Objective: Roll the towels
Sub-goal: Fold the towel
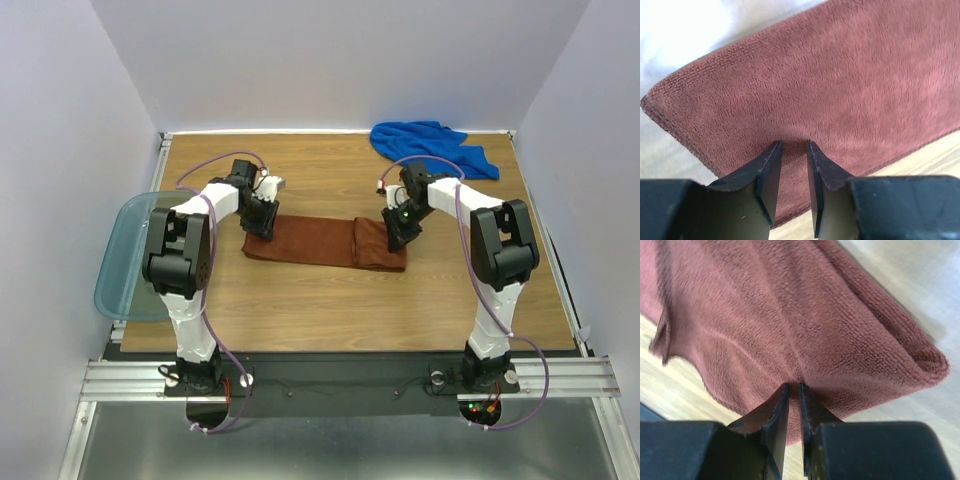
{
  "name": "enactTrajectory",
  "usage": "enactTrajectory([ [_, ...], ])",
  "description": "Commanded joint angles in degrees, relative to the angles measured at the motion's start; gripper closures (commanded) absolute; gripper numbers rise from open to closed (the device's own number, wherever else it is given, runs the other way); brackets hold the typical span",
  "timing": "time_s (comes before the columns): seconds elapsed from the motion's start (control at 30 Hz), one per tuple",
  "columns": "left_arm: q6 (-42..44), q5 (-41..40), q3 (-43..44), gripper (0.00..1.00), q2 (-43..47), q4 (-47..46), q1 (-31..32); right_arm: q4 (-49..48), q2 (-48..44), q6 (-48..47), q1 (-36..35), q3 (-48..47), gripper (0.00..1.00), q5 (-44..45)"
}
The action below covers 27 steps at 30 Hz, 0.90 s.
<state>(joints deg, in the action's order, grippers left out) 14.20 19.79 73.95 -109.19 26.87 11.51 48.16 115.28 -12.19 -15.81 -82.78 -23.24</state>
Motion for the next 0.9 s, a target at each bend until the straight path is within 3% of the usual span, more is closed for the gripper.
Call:
enactTrajectory([
  [0.0, -0.84, -1.16, 5.30, 0.62, -4.98, -0.94, 0.44, -3.59, -3.48, 3.92, -0.62, 6.48, 0.80, -6.26],
  [0.13, -0.57, -2.92, 13.13, 0.62, -9.81, -0.95, 0.45, -5.09, -6.12, 6.82, -1.41, 12.98, 0.79, -12.69],
  [0.3, -0.66, 4.80, 28.57, 0.53, -17.10, 1.16, 1.50, -5.09, -10.60, 6.74, -8.79, 20.81, 0.63, -25.59],
  [0.43, -1.89, 7.37, 34.50, 0.42, -18.08, 2.57, 3.34, -4.22, -13.06, 6.73, -9.94, 17.49, 0.57, -28.17],
  [0.57, -2.24, 0.70, 30.56, 0.34, -12.12, 1.26, 5.28, -3.25, -17.28, 7.43, -9.59, 13.36, 0.57, -28.00],
  [0.67, -3.21, -0.63, 23.01, 0.33, -5.09, -0.94, 5.98, -3.16, -19.74, 7.27, -8.89, 10.81, 0.57, -22.65],
  [0.87, -6.81, -6.25, 10.09, 0.45, 1.25, -1.48, 7.83, -3.07, -16.33, 2.70, -6.86, 10.01, 0.60, -10.53],
])
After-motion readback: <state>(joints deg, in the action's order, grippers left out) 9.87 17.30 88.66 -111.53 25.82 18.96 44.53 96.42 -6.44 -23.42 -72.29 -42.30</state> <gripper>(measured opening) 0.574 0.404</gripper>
